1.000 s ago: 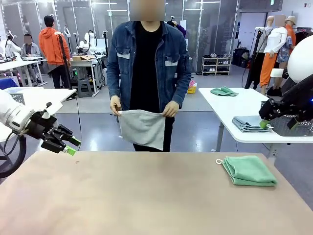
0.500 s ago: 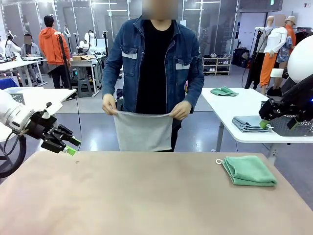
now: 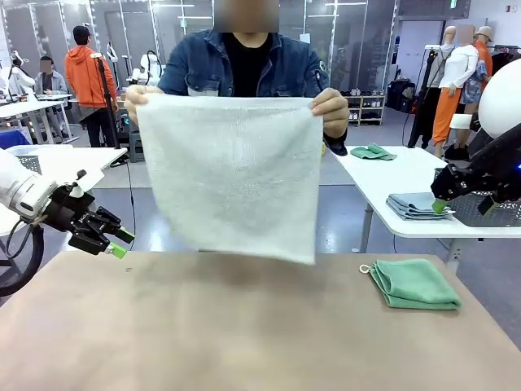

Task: Fold the towels and place them in the basket.
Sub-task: When a person lays out a Towel with hook on the table, fold it in half twice.

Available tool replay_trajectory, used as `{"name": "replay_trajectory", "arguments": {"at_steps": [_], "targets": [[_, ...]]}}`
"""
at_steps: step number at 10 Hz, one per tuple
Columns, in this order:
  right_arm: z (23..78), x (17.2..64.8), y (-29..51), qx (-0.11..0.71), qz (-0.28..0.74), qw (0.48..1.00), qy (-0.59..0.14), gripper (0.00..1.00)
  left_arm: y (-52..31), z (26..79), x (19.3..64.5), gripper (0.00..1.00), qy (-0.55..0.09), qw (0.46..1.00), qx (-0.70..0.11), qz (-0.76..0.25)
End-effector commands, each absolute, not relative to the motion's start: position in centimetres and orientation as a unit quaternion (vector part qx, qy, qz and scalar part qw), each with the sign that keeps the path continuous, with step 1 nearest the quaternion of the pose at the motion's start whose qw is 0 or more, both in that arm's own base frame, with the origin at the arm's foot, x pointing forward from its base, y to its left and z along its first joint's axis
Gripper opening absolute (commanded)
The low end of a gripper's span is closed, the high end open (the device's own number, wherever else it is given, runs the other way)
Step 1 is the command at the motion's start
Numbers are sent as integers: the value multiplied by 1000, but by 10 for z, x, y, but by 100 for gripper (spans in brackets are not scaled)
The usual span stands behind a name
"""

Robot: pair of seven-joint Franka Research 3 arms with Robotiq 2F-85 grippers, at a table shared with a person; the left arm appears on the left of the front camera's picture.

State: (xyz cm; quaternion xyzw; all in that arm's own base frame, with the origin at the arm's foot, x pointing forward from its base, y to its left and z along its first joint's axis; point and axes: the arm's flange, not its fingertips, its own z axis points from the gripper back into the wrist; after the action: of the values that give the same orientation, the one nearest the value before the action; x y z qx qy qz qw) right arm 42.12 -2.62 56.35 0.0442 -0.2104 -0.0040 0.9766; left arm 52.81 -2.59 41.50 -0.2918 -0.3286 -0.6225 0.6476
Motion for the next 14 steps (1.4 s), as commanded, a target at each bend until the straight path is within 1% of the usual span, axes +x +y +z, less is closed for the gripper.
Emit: {"name": "replay_trajectory", "arguments": {"at_steps": [1,14], "targets": [[565,421,-26,45,-6,977,-210,92,-26,416,527,65,-327,647,-289,-625],[565,421,-26,45,-6,977,-210,92,-26,416,527,65,-327,647,-289,-625]]}}
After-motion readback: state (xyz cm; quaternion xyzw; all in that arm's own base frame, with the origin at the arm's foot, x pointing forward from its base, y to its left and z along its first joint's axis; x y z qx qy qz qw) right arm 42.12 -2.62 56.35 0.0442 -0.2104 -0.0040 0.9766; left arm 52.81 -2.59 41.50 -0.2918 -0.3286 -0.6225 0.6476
